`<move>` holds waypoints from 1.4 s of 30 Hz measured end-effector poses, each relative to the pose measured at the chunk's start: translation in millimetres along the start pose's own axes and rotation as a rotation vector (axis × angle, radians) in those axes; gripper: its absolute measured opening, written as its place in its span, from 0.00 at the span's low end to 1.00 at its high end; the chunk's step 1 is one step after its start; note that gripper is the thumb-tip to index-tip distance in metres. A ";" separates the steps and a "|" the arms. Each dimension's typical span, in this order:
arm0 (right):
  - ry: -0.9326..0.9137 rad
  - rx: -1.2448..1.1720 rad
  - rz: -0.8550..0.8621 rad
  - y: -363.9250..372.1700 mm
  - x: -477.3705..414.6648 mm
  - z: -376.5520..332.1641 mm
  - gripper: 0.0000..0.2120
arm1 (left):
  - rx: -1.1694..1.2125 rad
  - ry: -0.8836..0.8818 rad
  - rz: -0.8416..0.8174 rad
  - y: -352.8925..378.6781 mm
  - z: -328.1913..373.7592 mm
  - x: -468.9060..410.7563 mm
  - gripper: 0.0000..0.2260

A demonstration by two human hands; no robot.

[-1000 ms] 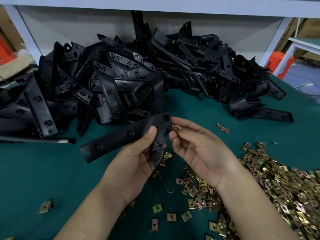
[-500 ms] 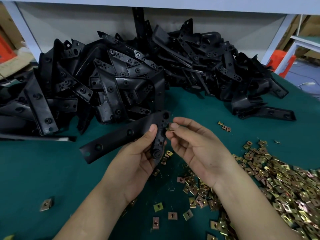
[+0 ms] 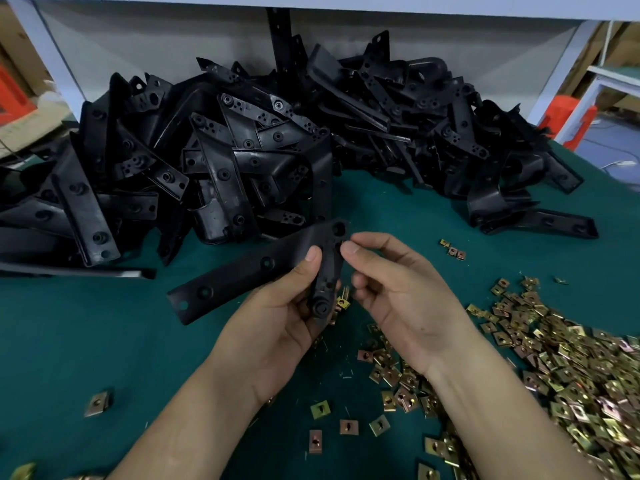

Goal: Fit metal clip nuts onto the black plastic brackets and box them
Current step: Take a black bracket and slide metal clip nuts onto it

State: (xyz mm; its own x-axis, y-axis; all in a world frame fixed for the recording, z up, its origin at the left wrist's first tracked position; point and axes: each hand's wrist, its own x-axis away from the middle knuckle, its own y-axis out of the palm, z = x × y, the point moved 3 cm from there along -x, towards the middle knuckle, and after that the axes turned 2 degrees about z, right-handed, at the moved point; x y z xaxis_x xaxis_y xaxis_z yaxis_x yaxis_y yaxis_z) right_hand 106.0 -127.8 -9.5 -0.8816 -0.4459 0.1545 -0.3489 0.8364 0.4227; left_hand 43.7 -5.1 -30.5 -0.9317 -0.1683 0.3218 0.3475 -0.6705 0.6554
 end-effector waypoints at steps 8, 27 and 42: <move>-0.002 0.068 -0.030 1.9 -0.1 3.7 0.17 | -0.051 -0.036 -0.048 -1.4 -1.7 -0.6 0.18; -0.309 1.413 -0.246 -6.4 0.7 13.1 0.07 | 0.167 0.060 -0.128 -11.3 23.1 -3.3 0.12; -0.418 0.963 -0.099 1.1 5.2 1.0 0.08 | 0.125 0.066 -0.087 -13.1 22.2 -2.8 0.12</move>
State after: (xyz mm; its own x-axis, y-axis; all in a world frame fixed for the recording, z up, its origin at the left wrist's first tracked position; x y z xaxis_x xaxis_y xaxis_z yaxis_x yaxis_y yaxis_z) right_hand 100.7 -128.9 -9.0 -0.8111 -0.5338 -0.2391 -0.3688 0.7841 -0.4992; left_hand 44.2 20.2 -24.9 -0.9624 -0.1632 0.2169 0.2714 -0.5899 0.7605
